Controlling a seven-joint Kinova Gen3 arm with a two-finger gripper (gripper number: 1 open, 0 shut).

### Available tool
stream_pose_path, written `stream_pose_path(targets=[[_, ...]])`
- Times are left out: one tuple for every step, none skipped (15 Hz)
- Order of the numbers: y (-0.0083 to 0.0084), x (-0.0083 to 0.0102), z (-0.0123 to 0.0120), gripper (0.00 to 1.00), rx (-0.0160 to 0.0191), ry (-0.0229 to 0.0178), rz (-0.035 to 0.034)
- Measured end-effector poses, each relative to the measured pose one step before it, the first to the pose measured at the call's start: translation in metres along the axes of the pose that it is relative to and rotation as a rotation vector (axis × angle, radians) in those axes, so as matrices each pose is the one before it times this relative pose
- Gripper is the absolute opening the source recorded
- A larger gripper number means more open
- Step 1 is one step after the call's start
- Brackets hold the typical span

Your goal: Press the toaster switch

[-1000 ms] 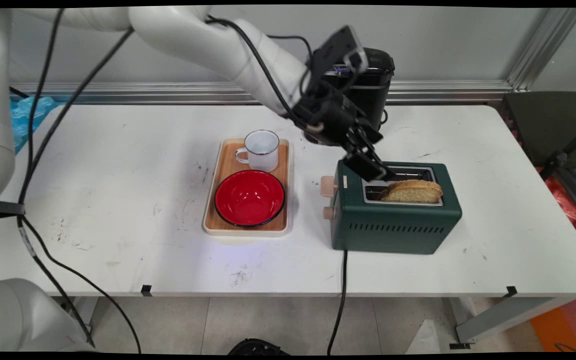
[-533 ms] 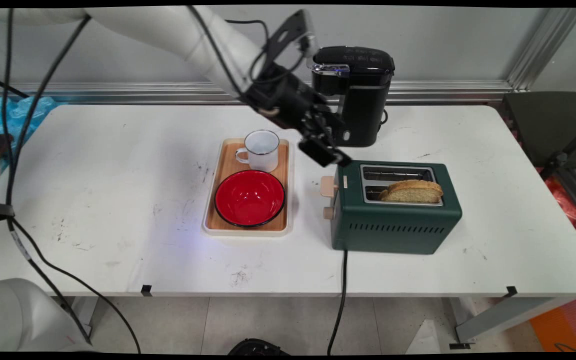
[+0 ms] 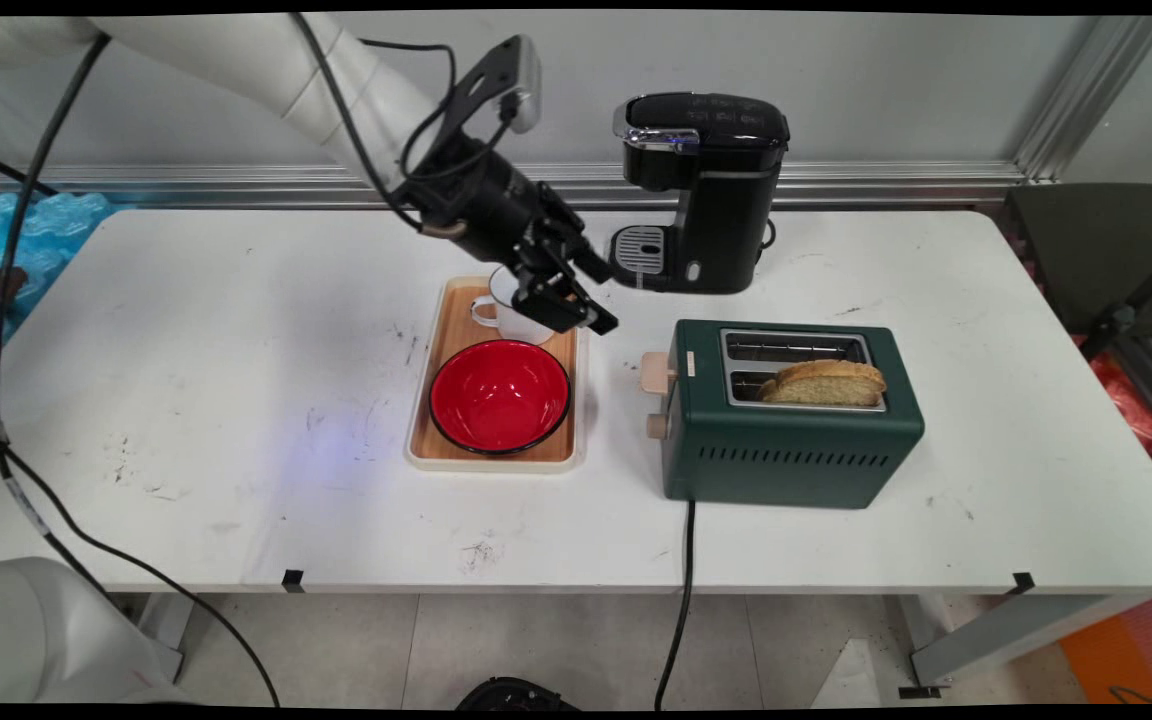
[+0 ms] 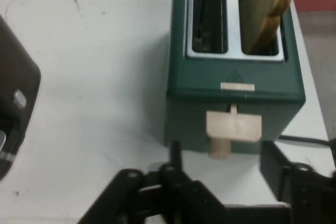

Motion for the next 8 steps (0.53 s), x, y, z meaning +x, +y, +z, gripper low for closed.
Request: stream_pose_path(targets=[[-0.00019, -0.00289, -0.00183, 0.00, -0.00131, -0.00438, 0.00157], [-0.00013, -0.00265, -0.00146, 0.00, -0.00190, -0.00403, 0.00176], [-0.00002, -0.00187, -0.00093, 0.00, -0.00189, -0.00281, 0.00290], [0.00005, -0.00068, -0.00020, 0.00, -0.00141, -0.00172, 0.00424], [-0.00001, -0.00039, -0.00001, 0.00, -0.00095, -0.00145, 0.00600], [0.00002, 0.00016, 0.00020, 0.00, -0.00039, -0.00155, 0.00650], [-0.00009, 0.00089, 0.00068, 0.00, -0.00020, -0.00165, 0.00655], [-0.00012, 0.00135, 0.00107, 0.00, -0.00073, -0.00242, 0.00665]])
